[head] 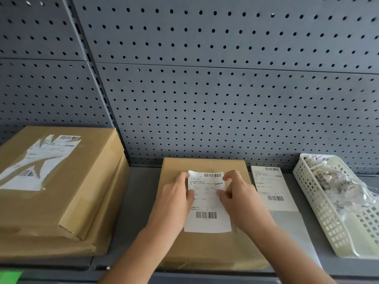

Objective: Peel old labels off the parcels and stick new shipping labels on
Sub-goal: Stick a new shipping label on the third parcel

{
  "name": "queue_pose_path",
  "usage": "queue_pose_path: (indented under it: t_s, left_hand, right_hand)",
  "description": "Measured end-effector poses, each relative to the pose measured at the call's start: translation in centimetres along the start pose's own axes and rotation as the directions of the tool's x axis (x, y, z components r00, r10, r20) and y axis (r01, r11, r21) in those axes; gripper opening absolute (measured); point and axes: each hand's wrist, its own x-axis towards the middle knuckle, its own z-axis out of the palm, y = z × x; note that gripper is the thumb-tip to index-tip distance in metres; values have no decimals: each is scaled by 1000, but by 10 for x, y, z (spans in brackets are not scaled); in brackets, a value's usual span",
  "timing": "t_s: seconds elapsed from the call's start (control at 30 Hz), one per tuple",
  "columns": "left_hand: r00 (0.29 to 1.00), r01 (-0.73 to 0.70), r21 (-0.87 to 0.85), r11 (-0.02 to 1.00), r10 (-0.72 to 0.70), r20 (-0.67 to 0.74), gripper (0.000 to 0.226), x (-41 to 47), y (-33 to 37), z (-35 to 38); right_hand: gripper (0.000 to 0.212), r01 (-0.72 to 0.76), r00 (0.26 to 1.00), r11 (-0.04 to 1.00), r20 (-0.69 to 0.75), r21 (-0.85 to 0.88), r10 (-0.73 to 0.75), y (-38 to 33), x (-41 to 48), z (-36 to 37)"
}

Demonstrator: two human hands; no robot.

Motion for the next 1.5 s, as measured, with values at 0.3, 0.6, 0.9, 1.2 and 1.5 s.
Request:
queue_pose_path:
  t_s: [0.3,0.6,0.9,1.2,1.5]
  left_hand:
    - [991,-120,137,983,127,-40,42,-2,-9,0]
    - [918,-371,279,886,303,257,64,7,-16,8]
    - [939,-314,387,867,224,260,77,9,-15,11]
    - [966,-213,390,896,134,221,65,10,-24,4]
    - [968,-215,360,908,149,201,63,3,-23,0]
  right_hand:
    - [29,33,999,989,-28,-147,-38,2,-1,0]
    - [37,355,913,879,-87,-317,-400,5,4,24]
    - [52,355,925,834,29,-422,-379,7,2,36]
    - [75,243,970,897,71,-370,-234,10,-1,28]
    - [85,174,984,920,87,-353,-153,9,-6,16]
